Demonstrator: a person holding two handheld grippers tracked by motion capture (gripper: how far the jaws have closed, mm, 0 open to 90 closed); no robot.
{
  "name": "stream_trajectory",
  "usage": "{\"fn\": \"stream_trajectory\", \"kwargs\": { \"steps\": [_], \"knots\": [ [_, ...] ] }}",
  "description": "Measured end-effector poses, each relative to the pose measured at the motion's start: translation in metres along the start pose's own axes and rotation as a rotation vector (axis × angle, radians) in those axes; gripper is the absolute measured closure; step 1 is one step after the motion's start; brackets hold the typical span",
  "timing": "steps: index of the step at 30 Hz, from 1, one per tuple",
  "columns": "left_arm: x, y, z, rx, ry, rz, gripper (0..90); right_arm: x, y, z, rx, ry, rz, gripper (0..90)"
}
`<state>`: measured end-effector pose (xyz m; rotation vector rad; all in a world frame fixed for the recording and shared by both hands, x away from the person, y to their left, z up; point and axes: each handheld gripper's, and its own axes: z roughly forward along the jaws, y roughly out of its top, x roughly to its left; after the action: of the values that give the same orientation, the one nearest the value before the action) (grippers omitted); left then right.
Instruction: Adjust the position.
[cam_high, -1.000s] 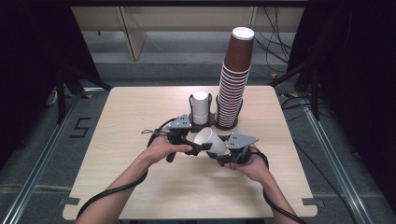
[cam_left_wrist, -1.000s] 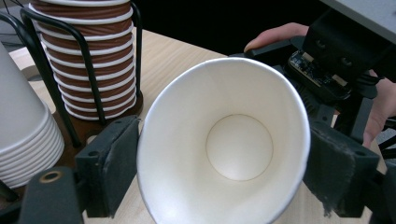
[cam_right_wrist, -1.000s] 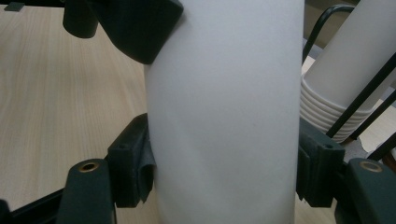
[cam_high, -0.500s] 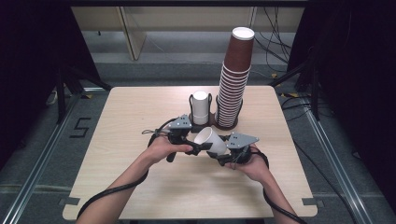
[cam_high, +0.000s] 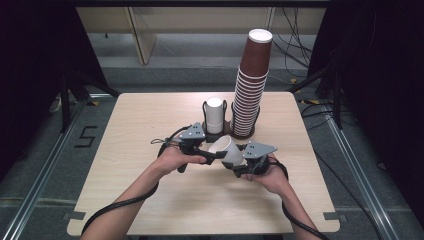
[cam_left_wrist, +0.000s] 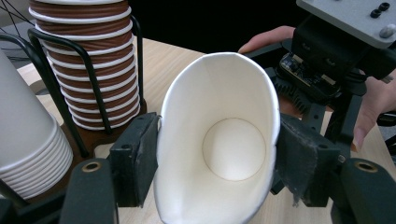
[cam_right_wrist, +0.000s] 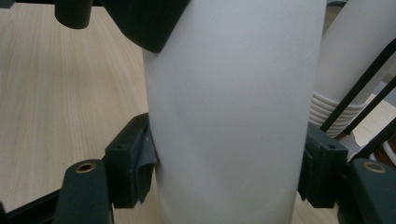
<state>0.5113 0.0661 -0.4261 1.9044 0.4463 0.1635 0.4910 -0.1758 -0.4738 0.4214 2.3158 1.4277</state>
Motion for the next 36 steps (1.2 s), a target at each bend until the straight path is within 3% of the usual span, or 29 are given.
{"fn": "stream_trajectory", "kwargs": {
  "steps": [1,2,4,14,17,20,22,30,33,36],
  "knots": [
    [0.0,0.0,0.0,0.0,0.0,0.002,34.1,0.001,0.0,0.0,0.005,-0.003,0.013,31.5],
    [0.0,0.0,0.0,-0.007,-0.007,0.001,34.3,-0.001,0.0,0.0,0.004,0.002,-0.01,31.3],
    [-0.001,0.001,0.0,0.0,-0.001,0.009,34.6,-0.002,0.0,0.001,0.008,-0.002,-0.01,30.8],
    [-0.003,0.003,-0.002,0.004,0.006,0.027,34.5,-0.001,0.001,0.002,0.008,0.0,0.017,29.1],
    [-0.003,0.004,-0.002,0.004,0.007,0.026,34.4,-0.003,0.001,0.002,0.006,-0.002,-0.007,28.8],
    [-0.003,0.004,-0.002,0.003,0.009,0.03,34.4,-0.001,0.0,0.0,0.016,-0.017,0.034,26.8],
    [-0.003,0.005,-0.001,-0.005,0.001,0.033,34.2,-0.004,0.0,0.0,0.007,-0.022,0.027,25.1],
    [-0.007,0.012,-0.003,0.011,0.024,0.077,33.8,-0.007,-0.004,-0.001,0.024,-0.04,0.027,15.5],
    [-0.008,0.014,-0.005,0.027,0.031,0.097,33.6,-0.007,-0.005,-0.002,0.03,-0.048,0.065,15.1],
    [-0.007,0.016,-0.006,0.05,0.042,0.118,33.5,-0.008,-0.007,-0.004,0.035,-0.053,0.061,15.1]
  ]
}}
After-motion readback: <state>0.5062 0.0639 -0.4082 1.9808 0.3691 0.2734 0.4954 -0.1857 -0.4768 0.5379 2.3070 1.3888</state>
